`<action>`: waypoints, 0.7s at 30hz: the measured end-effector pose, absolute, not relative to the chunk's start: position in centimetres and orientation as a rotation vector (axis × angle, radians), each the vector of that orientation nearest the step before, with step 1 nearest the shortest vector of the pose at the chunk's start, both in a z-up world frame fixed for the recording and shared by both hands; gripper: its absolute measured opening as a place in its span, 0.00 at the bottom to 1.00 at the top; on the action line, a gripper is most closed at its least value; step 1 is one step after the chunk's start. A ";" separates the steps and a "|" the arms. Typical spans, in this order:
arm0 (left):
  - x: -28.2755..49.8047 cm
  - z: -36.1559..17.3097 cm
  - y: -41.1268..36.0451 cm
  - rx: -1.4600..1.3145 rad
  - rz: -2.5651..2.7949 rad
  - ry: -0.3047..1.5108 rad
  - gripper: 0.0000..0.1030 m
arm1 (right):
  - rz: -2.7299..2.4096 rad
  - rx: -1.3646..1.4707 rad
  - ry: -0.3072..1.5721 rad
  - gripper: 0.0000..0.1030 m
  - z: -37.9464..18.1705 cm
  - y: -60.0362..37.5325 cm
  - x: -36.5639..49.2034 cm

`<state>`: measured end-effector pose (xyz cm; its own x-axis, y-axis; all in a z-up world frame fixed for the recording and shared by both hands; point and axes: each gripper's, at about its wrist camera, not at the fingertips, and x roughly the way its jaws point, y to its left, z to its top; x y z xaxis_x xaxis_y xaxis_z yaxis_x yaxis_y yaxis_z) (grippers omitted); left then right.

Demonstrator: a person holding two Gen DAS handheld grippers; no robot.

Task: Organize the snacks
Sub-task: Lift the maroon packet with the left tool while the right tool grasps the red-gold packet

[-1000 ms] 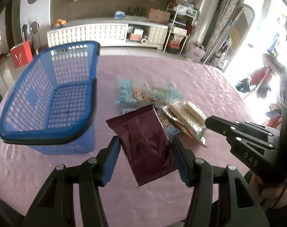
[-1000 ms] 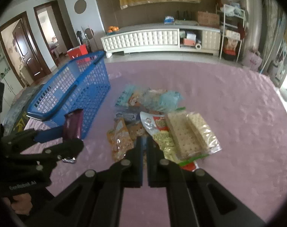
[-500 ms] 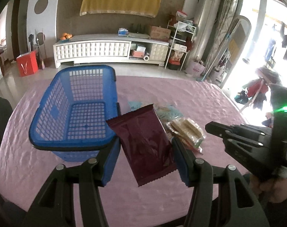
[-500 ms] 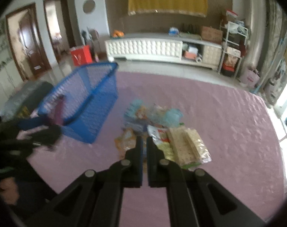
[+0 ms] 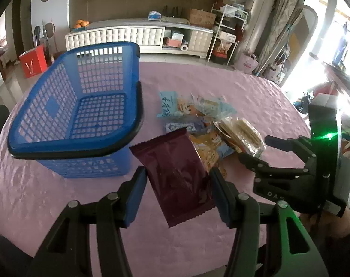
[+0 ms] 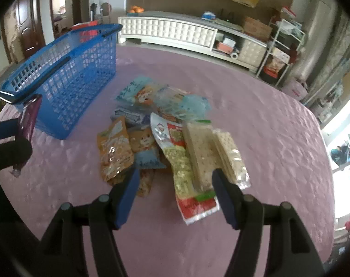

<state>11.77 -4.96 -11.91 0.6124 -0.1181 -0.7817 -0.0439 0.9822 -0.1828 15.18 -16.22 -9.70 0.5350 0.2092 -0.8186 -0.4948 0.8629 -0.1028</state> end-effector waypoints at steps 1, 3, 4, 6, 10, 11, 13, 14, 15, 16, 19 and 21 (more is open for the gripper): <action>11.9 -12.2 -5.1 -0.190 -0.043 0.916 0.51 | 0.447 -0.348 0.924 0.67 -10.1 -16.1 15.5; 12.2 -12.5 -5.3 -0.189 -0.042 0.927 0.51 | 0.455 -0.362 0.941 0.67 -10.9 -15.8 16.1; 12.2 -12.6 -5.3 -0.188 -0.043 0.928 0.51 | 0.458 -0.369 0.948 0.67 -11.3 -15.7 16.2; 12.2 -12.8 -5.5 -0.183 -0.045 0.932 0.51 | 0.456 -0.372 0.963 0.50 -12.0 -15.8 16.6; 12.3 -12.9 -5.5 -0.183 -0.045 0.935 0.51 | 0.463 -0.323 1.032 0.15 -13.5 -16.6 17.5; 12.4 -12.9 -5.5 -0.183 -0.043 0.936 0.51 | 0.466 -0.313 1.035 0.14 -13.6 -16.8 17.5; 12.3 -12.8 -5.4 -0.184 -0.043 0.936 0.51 | 0.467 -0.301 1.021 0.12 -13.5 -17.2 17.3; 12.3 -12.8 -5.4 -0.185 -0.042 0.936 0.51 | 0.469 -0.299 1.004 0.11 -13.1 -17.3 17.0; 12.3 -12.7 -5.4 -0.187 -0.041 0.934 0.51 | 0.474 -0.293 0.984 0.10 -12.6 -17.4 16.8; 12.3 -12.6 -5.4 -0.187 -0.042 0.933 0.51 | 0.483 -0.278 0.966 0.09 -12.0 -17.5 16.4; 12.0 -12.1 -5.4 -0.188 -0.047 0.919 0.51 | 0.516 -0.229 0.930 0.07 -10.1 -17.7 15.6; 11.7 -11.4 -5.4 -0.185 -0.051 0.901 0.51 | 0.533 -0.205 0.907 0.06 -8.8 -17.6 14.9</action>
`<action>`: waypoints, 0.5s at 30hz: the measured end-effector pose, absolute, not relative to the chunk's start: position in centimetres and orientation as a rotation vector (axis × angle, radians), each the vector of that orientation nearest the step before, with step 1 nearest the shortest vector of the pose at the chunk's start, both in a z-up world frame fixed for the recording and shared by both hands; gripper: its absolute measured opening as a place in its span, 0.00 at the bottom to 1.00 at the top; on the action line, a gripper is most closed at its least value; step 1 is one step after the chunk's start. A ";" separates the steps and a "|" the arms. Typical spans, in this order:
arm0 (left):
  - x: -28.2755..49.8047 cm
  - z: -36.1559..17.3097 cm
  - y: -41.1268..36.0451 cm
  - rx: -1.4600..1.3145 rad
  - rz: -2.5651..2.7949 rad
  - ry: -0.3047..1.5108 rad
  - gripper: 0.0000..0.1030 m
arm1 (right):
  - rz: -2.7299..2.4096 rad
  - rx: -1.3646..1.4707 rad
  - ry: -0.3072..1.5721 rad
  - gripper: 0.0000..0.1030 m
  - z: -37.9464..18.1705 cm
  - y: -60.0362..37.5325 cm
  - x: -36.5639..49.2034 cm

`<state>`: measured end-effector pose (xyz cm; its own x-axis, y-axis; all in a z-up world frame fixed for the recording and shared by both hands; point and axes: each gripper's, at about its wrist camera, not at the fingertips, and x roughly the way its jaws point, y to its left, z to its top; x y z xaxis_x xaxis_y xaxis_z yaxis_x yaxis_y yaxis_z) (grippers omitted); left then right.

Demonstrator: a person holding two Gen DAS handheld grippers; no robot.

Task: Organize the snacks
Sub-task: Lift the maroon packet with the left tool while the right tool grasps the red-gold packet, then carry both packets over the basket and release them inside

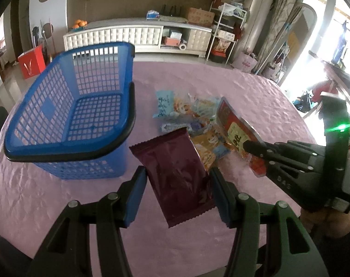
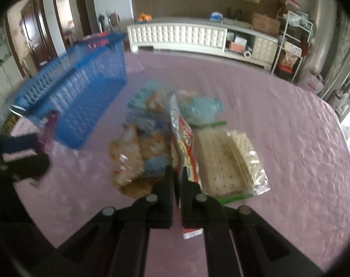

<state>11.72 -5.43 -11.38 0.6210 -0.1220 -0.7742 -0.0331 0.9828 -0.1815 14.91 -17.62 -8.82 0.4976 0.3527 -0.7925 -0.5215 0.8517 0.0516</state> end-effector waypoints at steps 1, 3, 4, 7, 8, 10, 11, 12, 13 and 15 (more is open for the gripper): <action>11.7 -11.1 -5.4 -0.185 -0.053 0.894 0.51 | 0.543 -0.199 0.892 0.06 -8.0 -17.5 14.5; 11.3 -10.2 -5.3 -0.188 -0.055 0.875 0.51 | 0.557 -0.187 0.865 0.06 -6.7 -17.3 13.8; 11.1 -9.5 -5.2 -0.190 -0.056 0.860 0.51 | 0.564 -0.182 0.850 0.06 -5.8 -17.1 13.4; 10.5 -8.0 -4.5 -0.192 -0.053 0.824 0.51 | 0.579 -0.163 0.817 0.06 -3.6 -16.7 12.6; 10.3 -7.4 -4.3 -0.193 -0.053 0.810 0.51 | 0.584 -0.159 0.805 0.06 -2.8 -16.5 12.3; 9.9 -6.2 -3.6 -0.194 -0.053 0.786 0.51 | 0.592 -0.142 0.776 0.06 -0.8 -16.2 11.8; 9.8 -5.6 -3.3 -0.192 -0.054 0.771 0.51 | 0.595 -0.139 0.765 0.06 -0.2 -16.0 12.0; 9.6 -4.7 -2.9 -0.182 -0.053 0.754 0.51 | 0.597 -0.135 0.745 0.06 0.7 -15.7 11.7; 9.6 -4.1 -2.8 -0.173 -0.050 0.743 0.51 | 0.598 -0.137 0.729 0.06 1.4 -15.5 11.5; 9.4 -2.6 -2.1 -0.145 -0.041 0.714 0.51 | 0.605 -0.133 0.697 0.07 2.9 -14.8 11.2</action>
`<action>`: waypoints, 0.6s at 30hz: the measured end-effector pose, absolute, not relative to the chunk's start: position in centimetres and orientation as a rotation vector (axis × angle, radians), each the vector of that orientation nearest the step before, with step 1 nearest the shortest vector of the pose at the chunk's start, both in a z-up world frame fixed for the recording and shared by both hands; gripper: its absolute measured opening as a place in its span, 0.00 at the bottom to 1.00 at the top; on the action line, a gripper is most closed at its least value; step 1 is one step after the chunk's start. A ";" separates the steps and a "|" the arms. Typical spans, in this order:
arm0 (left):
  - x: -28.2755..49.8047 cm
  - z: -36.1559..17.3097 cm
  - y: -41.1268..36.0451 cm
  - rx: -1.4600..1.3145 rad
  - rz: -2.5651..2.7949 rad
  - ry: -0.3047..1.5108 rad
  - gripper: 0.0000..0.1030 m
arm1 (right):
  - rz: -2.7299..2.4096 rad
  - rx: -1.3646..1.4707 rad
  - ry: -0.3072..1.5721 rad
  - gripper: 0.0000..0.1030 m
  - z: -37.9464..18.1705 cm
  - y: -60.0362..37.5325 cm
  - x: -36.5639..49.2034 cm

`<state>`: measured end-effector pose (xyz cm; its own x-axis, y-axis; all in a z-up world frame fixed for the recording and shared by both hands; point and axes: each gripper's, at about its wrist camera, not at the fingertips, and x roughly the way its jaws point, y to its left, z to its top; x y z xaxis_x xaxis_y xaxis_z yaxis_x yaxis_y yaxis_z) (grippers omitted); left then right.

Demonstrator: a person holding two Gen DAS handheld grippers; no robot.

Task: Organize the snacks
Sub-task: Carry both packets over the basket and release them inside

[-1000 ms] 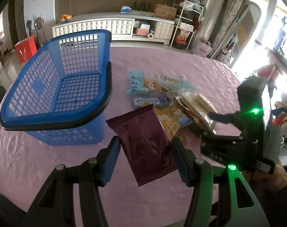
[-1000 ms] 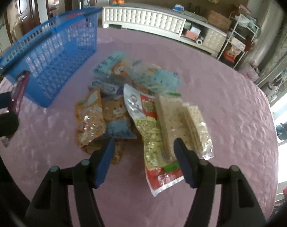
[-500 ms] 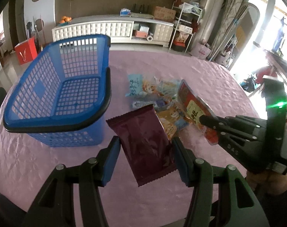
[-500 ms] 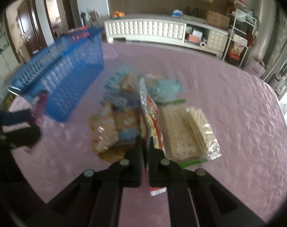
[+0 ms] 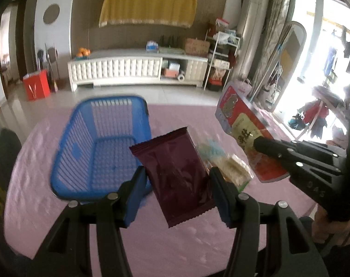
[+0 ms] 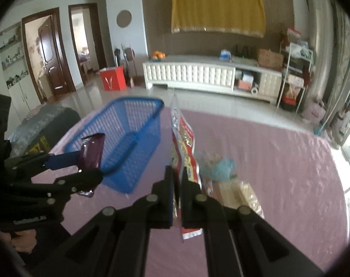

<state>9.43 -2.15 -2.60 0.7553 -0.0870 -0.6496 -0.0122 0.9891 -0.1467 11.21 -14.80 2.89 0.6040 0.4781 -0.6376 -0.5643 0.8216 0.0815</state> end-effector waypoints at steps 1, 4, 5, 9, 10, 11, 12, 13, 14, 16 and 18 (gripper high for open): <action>9.4 -2.0 -1.9 -0.136 -0.036 0.704 0.51 | 0.613 -0.129 0.682 0.07 3.6 -14.4 11.1; 9.3 -0.4 -0.6 -0.116 -0.024 0.673 0.51 | 0.630 -0.117 0.655 0.07 5.1 -13.1 11.0; 9.3 0.1 0.0 -0.110 -0.018 0.664 0.51 | 0.634 -0.115 0.648 0.07 5.3 -12.9 11.0; 9.8 1.5 1.8 -0.109 -0.001 0.650 0.51 | 0.663 -0.115 0.618 0.07 6.7 -11.1 11.2; 10.0 1.8 2.5 -0.111 0.003 0.650 0.51 | 0.668 -0.115 0.610 0.07 6.9 -10.9 11.3; 10.2 1.9 2.9 -0.109 0.007 0.649 0.51 | 0.675 -0.114 0.606 0.07 7.1 -10.4 11.4; 10.4 2.1 3.5 -0.102 0.015 0.646 0.51 | 0.684 -0.110 0.601 0.07 7.3 -9.9 11.4; 10.6 2.3 4.0 -0.094 0.025 0.645 0.51 | 0.691 -0.107 0.597 0.07 7.6 -9.4 11.5; 10.8 2.3 4.3 -0.089 0.032 0.645 0.51 | 0.700 -0.107 0.595 0.07 7.8 -8.8 11.7; 11.5 2.2 5.4 -0.082 0.046 0.652 0.51 | 0.712 -0.104 0.599 0.07 7.9 -8.1 12.2; 12.1 1.9 6.2 -0.082 0.063 0.660 0.51 | 0.725 -0.105 0.610 0.07 7.8 -6.9 12.7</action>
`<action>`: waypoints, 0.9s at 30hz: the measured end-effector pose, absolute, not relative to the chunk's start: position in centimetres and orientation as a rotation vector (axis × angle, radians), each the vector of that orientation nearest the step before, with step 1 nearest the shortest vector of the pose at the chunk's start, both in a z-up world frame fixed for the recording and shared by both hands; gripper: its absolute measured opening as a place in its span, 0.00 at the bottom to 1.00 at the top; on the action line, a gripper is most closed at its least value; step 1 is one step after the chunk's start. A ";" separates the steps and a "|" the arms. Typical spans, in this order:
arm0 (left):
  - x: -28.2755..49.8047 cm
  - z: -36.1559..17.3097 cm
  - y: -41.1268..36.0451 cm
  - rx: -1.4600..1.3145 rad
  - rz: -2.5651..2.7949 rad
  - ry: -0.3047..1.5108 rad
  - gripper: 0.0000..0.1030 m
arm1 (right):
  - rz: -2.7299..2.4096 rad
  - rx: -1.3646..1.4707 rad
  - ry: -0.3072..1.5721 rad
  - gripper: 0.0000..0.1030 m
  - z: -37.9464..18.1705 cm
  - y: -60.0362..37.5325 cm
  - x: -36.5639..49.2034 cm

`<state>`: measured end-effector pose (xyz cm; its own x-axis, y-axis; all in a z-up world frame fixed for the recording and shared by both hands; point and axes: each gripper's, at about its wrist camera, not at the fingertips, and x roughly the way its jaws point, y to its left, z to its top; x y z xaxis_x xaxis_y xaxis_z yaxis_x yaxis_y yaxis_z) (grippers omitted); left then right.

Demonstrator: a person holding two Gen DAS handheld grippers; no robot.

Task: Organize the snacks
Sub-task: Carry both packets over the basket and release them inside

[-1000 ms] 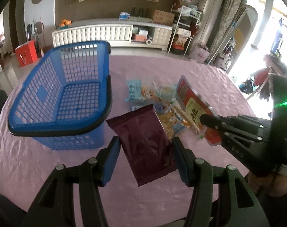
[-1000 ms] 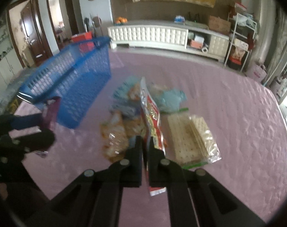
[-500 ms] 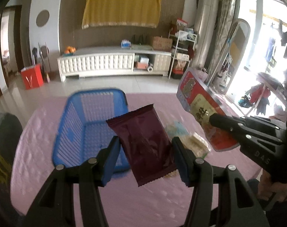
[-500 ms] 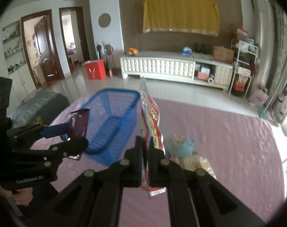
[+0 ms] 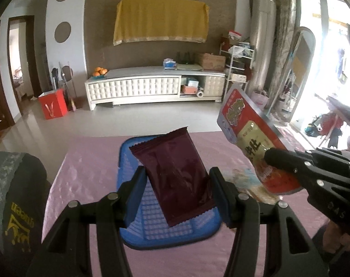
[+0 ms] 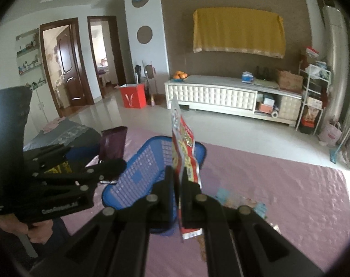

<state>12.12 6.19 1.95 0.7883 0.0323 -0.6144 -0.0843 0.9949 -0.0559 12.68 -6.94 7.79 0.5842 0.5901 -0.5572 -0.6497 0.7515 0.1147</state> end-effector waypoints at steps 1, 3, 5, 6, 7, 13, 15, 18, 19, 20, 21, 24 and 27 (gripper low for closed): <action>12.6 1.7 6.7 -0.079 0.072 0.667 0.51 | 0.728 -0.105 0.617 0.07 7.6 -6.4 13.0; 13.4 1.1 7.4 -0.079 0.075 0.680 0.51 | 0.730 -0.103 0.634 0.07 7.1 -5.6 13.6; 14.2 0.3 8.1 -0.086 0.076 0.698 0.51 | 0.729 -0.098 0.661 0.07 6.4 -4.8 14.2; 14.7 -0.2 8.5 -0.092 0.073 0.708 0.51 | 0.731 -0.097 0.672 0.07 6.1 -4.4 14.5; 15.2 -0.7 8.9 -0.101 0.070 0.721 0.51 | 0.730 -0.100 0.684 0.07 5.7 -4.0 14.9; 17.6 -4.1 10.9 -0.147 0.046 0.789 0.52 | 0.703 -0.117 0.751 0.07 3.7 -2.6 16.6; 18.0 -5.0 11.1 -0.153 0.038 0.810 0.52 | 0.696 -0.115 0.764 0.07 3.3 -2.3 16.9; 18.3 -6.1 11.2 -0.159 0.026 0.836 0.52 | 0.690 -0.120 0.781 0.07 2.7 -1.9 16.8; 18.4 -6.3 11.2 -0.157 0.021 0.843 0.54 | 0.690 -0.126 0.786 0.07 2.6 -1.9 16.7; 18.5 -6.4 11.1 -0.156 0.017 0.846 0.55 | 0.691 -0.128 0.788 0.07 2.6 -1.8 16.7; 18.5 -6.5 11.1 -0.152 0.017 0.850 0.58 | 0.691 -0.130 0.789 0.07 2.6 -1.8 16.5; 18.3 -5.9 11.1 -0.148 0.033 0.840 0.67 | 0.693 -0.123 0.789 0.07 3.0 -2.2 16.1; 17.5 -4.9 11.3 -0.148 0.032 0.827 0.71 | 0.696 -0.125 0.781 0.07 3.5 -2.2 16.1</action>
